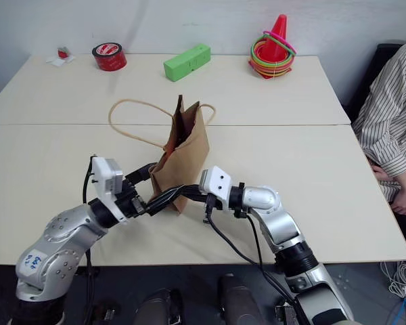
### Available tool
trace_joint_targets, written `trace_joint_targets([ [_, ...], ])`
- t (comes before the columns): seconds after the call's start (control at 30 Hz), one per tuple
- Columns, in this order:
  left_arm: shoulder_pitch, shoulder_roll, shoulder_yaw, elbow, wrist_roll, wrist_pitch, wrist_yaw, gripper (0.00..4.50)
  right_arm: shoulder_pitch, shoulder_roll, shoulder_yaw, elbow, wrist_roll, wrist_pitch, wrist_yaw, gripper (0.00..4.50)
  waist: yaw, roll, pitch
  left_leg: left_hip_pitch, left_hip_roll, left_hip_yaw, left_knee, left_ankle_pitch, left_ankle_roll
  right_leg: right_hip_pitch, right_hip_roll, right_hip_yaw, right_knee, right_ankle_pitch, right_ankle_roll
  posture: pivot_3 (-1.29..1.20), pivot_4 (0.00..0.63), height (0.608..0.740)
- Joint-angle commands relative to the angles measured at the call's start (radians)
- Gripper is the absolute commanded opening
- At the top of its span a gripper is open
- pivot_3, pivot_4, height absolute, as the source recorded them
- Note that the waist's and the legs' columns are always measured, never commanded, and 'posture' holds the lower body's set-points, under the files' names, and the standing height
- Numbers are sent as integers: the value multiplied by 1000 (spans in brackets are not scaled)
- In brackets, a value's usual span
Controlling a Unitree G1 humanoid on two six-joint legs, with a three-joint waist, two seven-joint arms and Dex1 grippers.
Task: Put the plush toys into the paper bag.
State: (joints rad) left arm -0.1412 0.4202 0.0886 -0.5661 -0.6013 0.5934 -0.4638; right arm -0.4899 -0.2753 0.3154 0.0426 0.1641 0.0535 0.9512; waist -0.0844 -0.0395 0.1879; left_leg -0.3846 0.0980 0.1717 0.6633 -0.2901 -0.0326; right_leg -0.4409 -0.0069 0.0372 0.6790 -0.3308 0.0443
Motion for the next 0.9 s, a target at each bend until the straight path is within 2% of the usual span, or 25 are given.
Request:
trace_joint_targets([
  [0.03,-28,8,-6,23,49,4,43,3888,-7,9,14,-15,-6,-26,5,0,0,0,0,0,0,0,0,0,0,0,0,0,0,0,0,0,150,740],
  [0.27,-88,51,-4,105,40,4,-35,1600,47,-39,-13,-88,40,-14,41,0,2,0,0,0,0,0,0,0,0,0,0,0,0,0,0,0,150,740],
  [0.37,-135,79,26,160,-2,11,-105,605,111,-104,-59,-175,119,55,78,0,5,0,0,0,0,0,0,0,0,0,-1,-1,0,0,0,0,150,740],
  [0.43,-190,115,65,219,-78,15,-221,24,194,-195,-129,-259,192,82,128,0,12,0,0,0,-1,0,0,0,0,0,-1,-1,0,0,0,0,150,740],
  [0.53,-253,199,81,308,-156,-9,-473,24,314,-318,-262,-344,275,101,161,0,25,0,0,-1,-2,0,0,0,0,0,0,-2,-1,0,0,0,150,740],
  [0.6,-311,274,51,387,-183,22,-650,24,418,-413,-394,-361,308,79,199,0,25,0,0,1,-4,1,0,0,0,0,0,-1,-1,0,0,0,150,740],
  [0.7,-374,356,-59,517,-82,-83,-902,24,556,-515,-576,-335,311,6,255,0,30,1,1,2,-6,0,-1,0,0,3,0,-3,-2,-1,-1,0,150,740],
  [0.8,-426,348,-137,662,24,-250,-1048,24,634,-542,-683,-300,309,-50,263,0,26,1,1,15,-6,1,-6,-1,-1,16,0,-2,-8,-1,-1,0,150,740],
  [0.9,-471,311,-177,782,105,-382,-1106,24,671,-534,-706,-290,295,-86,261,0,24,1,1,16,-5,0,-6,-1,-1,18,1,-2,-9,-1,-1,0,150,740],
])
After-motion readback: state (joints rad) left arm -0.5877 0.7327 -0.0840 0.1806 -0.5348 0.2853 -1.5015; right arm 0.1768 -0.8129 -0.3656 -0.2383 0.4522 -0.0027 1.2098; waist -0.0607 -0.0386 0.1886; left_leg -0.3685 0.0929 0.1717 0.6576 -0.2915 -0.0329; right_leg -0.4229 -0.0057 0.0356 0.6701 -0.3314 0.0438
